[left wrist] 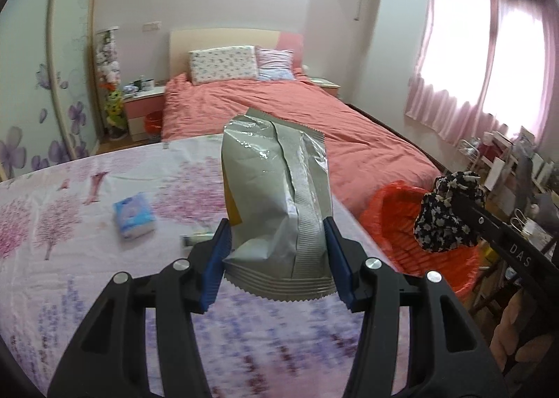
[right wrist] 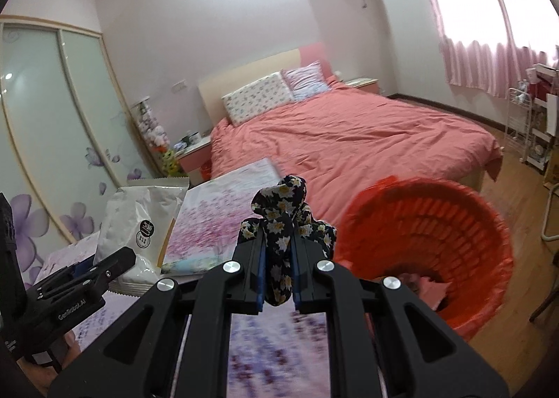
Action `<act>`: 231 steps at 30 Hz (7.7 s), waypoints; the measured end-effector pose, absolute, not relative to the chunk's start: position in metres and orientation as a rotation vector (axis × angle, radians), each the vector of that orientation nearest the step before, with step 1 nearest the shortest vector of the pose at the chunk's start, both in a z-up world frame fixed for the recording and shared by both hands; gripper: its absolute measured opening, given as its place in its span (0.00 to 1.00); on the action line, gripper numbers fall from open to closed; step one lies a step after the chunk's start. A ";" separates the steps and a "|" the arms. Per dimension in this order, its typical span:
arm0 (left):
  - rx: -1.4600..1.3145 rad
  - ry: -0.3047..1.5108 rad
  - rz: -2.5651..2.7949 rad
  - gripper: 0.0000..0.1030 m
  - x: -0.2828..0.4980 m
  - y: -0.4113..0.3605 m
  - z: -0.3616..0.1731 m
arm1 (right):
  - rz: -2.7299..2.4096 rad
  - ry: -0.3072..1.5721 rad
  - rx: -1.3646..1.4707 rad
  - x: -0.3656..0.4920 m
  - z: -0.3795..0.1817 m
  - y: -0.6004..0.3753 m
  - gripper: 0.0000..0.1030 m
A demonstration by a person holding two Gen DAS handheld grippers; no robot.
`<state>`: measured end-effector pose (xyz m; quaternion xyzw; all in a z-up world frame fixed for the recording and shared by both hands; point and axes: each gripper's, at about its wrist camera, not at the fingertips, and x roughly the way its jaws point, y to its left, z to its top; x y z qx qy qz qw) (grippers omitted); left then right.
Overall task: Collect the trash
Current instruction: 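Carry the snack bag and floral cloth with both tools over the orange basket, then open both tools to drop the snack bag and cloth into the basket, then move both open tools back toward the remaining items on the bed, then grasp the blue tissue pack with the left tool, then reach the right tool to the light blue hand-cream tube while the left tool holds the tissue pack, then grasp the hand-cream tube by its cap end with the right tool, then carry the tissue pack and hand-cream tube with both tools over the basket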
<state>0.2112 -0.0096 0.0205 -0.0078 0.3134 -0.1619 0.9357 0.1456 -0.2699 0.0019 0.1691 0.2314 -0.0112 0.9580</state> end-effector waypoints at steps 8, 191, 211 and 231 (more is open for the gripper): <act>-0.005 0.651 -0.459 0.50 0.212 -0.088 0.015 | -0.124 0.409 0.385 0.129 0.007 -0.328 0.11; -0.112 0.908 0.208 0.57 0.306 0.209 -0.095 | 0.201 0.874 0.035 0.301 -0.087 -0.054 0.26; -0.106 0.910 0.213 0.58 0.305 0.211 -0.096 | 0.120 0.876 -0.029 0.275 -0.088 -0.075 0.27; -0.109 0.910 0.217 0.59 0.305 0.215 -0.096 | 0.124 0.876 -0.014 0.274 -0.089 -0.080 0.27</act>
